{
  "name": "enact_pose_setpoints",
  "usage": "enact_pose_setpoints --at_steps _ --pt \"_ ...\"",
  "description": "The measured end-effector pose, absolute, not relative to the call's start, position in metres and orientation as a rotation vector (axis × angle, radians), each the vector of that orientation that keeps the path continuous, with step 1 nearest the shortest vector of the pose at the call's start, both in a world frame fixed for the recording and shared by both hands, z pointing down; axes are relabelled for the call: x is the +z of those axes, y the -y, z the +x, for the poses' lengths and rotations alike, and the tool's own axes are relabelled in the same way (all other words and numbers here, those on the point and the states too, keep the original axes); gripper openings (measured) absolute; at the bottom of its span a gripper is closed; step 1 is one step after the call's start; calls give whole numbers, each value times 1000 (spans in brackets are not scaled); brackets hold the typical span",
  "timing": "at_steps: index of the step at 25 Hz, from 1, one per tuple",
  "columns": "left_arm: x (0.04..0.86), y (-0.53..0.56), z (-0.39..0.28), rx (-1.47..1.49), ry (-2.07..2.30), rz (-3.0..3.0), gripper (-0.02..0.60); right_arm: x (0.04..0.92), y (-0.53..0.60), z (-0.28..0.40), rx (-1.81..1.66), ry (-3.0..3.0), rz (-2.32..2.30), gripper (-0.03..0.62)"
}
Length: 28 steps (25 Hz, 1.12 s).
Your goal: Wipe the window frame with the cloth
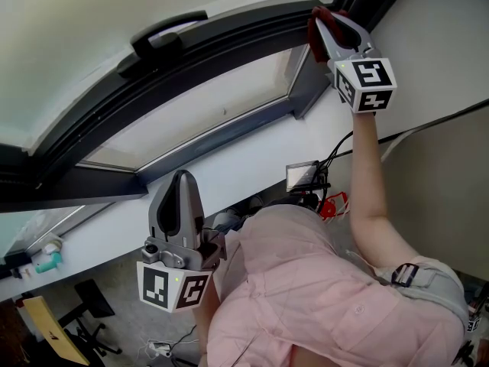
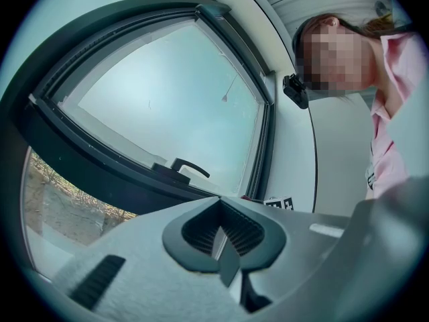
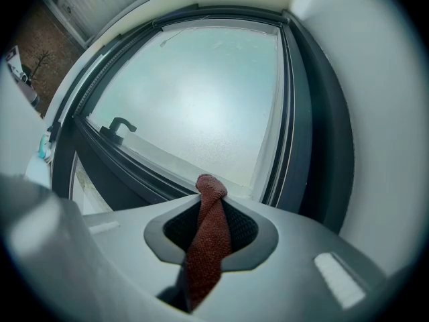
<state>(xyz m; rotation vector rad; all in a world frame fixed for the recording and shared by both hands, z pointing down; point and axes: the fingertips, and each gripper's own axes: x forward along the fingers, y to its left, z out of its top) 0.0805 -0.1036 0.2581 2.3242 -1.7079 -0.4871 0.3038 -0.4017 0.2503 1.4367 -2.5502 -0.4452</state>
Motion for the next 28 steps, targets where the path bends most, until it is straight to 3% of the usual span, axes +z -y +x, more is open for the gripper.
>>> enact_pose_setpoints --at_steps 6,11,18,28 --pt "259 102 77 -486 1714 2316 -5 251 402 304 -447 2528 1461 69" --pt "259 100 74 -488 1719 2310 -5 238 385 298 -250 2671 1481 71" --pt "262 102 71 -484 1713 2306 -5 204 280 241 -118 3023 1113 69" --pt "265 93 57 -489 1745 2280 -5 252 179 206 87 3003 725 66"
